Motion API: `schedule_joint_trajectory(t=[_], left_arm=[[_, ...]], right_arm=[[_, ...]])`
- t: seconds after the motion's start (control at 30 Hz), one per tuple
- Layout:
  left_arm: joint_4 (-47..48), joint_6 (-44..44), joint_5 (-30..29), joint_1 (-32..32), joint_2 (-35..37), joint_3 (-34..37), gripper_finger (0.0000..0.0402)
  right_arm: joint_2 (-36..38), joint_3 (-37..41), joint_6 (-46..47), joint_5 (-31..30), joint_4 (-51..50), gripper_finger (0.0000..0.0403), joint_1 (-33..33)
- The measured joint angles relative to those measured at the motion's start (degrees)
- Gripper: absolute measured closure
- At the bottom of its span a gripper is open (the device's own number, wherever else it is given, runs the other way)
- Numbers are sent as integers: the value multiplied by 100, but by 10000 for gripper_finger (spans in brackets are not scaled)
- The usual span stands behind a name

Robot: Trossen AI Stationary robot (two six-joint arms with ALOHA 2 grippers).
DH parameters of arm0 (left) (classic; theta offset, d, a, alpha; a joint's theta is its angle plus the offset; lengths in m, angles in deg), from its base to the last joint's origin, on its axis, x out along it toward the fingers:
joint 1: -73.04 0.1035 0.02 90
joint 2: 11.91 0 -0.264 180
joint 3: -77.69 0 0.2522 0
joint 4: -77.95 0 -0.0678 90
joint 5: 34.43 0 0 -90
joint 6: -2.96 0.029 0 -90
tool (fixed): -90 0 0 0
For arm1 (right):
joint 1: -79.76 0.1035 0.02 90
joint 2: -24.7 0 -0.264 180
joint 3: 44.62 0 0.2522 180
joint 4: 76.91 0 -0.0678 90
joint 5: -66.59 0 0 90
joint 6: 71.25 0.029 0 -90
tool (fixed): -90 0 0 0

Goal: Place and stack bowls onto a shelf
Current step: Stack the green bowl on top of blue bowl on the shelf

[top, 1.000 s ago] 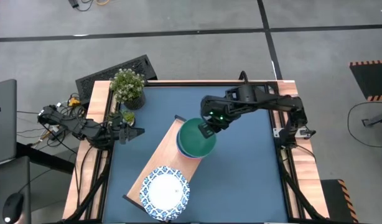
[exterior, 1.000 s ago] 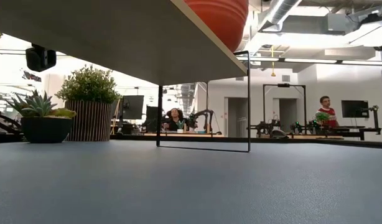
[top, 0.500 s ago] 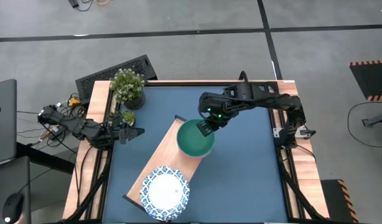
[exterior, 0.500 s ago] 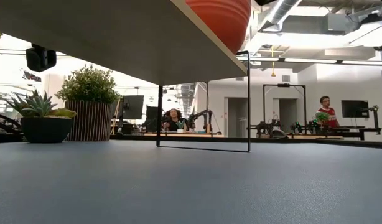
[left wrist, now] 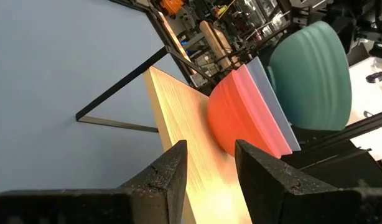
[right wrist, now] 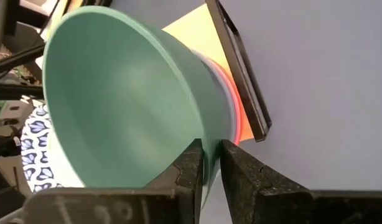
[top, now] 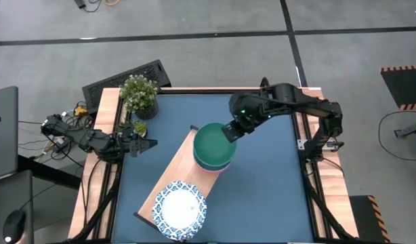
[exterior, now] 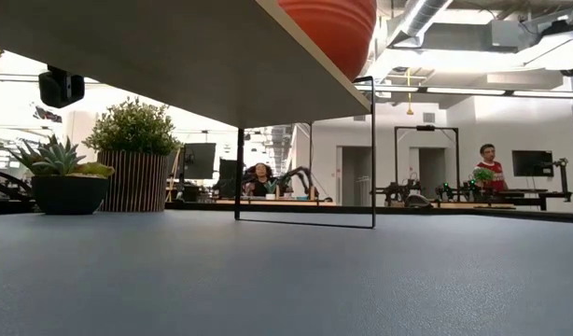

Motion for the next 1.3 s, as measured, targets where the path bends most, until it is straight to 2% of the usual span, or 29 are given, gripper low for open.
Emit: schedule_joint_trajectory(t=[0.57, 1.0, 1.3], left_arm=[[0, 2, 0, 0, 0, 0, 281], [-2, 2, 2, 0, 0, 0, 281], [-11, 2, 35, 0, 0, 0, 281]], right_arm=[[-26, 114, -44, -23, -66, 321, 101], [-236, 118, -79, -40, -95, 242, 93], [-328, 28, -96, 116, -49, 238, -12]])
